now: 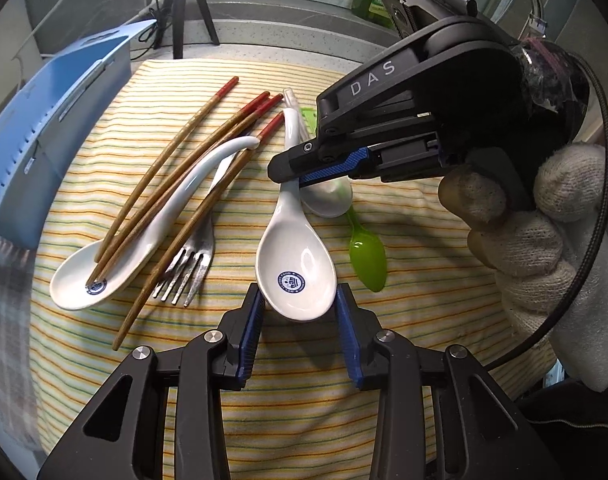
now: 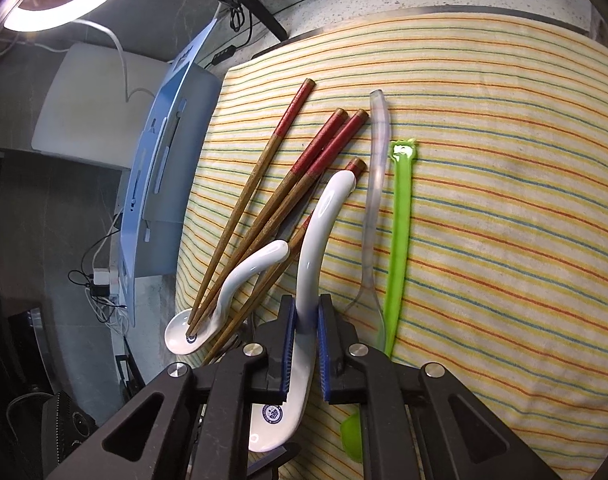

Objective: Organize utensils
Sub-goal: 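Grasp the white ceramic spoon's handle with the right gripper and lift, then lower the white ceramic spoon into the blue basket and open the right gripper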

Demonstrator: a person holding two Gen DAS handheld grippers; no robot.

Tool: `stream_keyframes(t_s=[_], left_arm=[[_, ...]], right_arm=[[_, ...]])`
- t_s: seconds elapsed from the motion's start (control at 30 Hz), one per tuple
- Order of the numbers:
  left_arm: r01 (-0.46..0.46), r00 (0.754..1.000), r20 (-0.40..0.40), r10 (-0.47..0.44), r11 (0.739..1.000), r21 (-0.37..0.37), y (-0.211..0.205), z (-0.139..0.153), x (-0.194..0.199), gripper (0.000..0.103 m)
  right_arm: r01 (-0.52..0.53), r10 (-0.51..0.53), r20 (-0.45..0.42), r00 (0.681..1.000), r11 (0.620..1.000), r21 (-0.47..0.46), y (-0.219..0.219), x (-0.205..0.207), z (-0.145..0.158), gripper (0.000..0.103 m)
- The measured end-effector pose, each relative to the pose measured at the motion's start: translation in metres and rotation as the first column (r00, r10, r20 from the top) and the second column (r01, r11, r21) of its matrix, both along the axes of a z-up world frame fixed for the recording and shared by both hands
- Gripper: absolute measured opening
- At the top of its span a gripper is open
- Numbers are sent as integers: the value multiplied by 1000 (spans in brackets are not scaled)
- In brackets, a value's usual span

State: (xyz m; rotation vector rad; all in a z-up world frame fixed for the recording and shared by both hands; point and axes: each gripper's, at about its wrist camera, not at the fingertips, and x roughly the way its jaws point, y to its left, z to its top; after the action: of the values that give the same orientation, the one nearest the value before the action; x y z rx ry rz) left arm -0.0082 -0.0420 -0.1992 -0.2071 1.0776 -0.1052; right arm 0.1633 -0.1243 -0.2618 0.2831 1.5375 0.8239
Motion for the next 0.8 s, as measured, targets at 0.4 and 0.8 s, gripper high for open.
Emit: stream_keyframes(t_s=[0.4,0.8], left_arm=[[16,996,89,-9,997,-74,16,28,-2,34],[-8,987,162,16,999,-48,108,63,1,34]], right_arm=[[42,-44,41,998,998,38,-5,2,44,10],[23,-31,83,996,994,104,92,9,84,10]])
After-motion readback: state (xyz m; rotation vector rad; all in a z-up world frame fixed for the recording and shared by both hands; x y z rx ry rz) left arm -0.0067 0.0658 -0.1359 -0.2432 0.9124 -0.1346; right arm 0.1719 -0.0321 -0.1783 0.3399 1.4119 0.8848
